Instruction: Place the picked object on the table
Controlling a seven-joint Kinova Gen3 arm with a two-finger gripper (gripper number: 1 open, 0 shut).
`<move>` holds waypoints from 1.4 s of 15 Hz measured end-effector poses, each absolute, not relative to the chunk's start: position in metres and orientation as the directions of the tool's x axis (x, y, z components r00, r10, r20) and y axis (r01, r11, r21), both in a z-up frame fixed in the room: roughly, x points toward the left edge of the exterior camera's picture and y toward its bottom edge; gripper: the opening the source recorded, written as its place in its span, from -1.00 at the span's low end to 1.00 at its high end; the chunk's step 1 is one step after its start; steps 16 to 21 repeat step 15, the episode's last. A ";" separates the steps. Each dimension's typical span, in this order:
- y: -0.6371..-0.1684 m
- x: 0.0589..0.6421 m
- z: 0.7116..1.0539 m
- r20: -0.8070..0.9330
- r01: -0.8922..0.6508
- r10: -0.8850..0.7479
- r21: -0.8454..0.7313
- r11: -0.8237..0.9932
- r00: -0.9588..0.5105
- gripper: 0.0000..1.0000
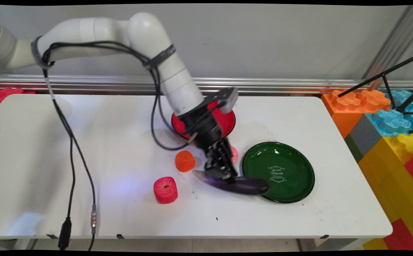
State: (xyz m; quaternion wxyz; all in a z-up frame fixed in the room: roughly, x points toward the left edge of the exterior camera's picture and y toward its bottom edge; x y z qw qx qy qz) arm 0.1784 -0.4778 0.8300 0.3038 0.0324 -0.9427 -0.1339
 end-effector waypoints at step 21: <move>-0.473 0.202 0.789 0.552 0.044 -0.044 0.146 0.988 -0.833 1.00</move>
